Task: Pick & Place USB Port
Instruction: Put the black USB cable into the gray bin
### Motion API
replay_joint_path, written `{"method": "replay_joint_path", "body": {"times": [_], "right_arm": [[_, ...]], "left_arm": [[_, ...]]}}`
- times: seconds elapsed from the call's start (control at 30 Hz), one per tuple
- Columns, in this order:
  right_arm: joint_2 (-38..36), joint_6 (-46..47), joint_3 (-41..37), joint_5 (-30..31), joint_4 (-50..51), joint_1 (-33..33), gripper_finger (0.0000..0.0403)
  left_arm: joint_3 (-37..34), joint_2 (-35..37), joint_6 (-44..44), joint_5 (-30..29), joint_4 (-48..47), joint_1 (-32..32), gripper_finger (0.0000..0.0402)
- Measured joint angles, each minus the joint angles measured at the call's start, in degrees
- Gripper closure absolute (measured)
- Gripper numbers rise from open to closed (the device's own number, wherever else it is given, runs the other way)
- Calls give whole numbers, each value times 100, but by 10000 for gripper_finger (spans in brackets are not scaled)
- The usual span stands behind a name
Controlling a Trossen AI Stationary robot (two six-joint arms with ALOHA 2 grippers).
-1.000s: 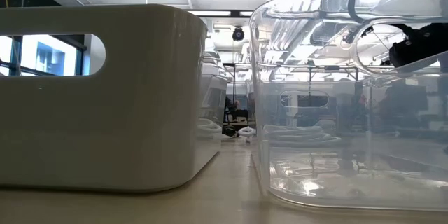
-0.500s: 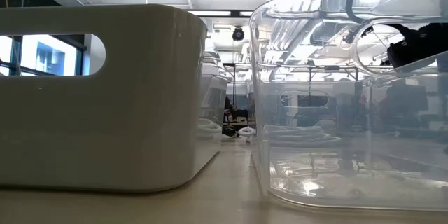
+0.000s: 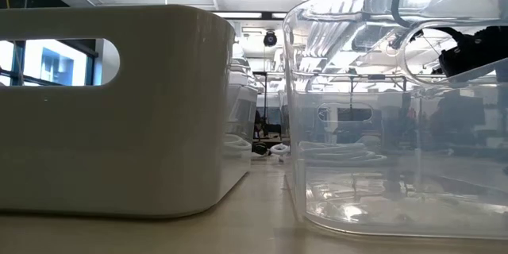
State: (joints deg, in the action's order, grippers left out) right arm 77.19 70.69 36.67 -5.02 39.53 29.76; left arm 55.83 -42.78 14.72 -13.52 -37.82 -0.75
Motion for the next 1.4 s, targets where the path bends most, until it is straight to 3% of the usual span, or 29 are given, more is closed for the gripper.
{"method": "replay_joint_path", "body": {"times": [0.3, 0.73, 0.83, 0.97, 1.0, 1.23, 1.4], "right_arm": [[0, -5, -4, 34, -42, 0, 212], [933, -126, 43, -255, -227, -12, 216], [942, -38, 42, -267, -140, -64, 254], [841, -104, 0, -192, -8, -65, 367], [819, -159, 1, -180, 3, -72, 379], [651, -47, 36, -18, 49, -133, 382], [278, -96, 358, 697, 146, -272, 382]], "left_arm": [[0, 0, 0, 0, 0, 0, 400], [0, 2, 0, 0, -4, 0, 400], [1, 0, 0, 2, 0, 0, 400], [2, 0, 0, 2, 4, 0, 400], [2, 2, 0, 2, 8, 0, 400], [2, -11, -3, 2, 64, 0, 400], [2, -101, -321, 34, 329, -1, 400]]}}
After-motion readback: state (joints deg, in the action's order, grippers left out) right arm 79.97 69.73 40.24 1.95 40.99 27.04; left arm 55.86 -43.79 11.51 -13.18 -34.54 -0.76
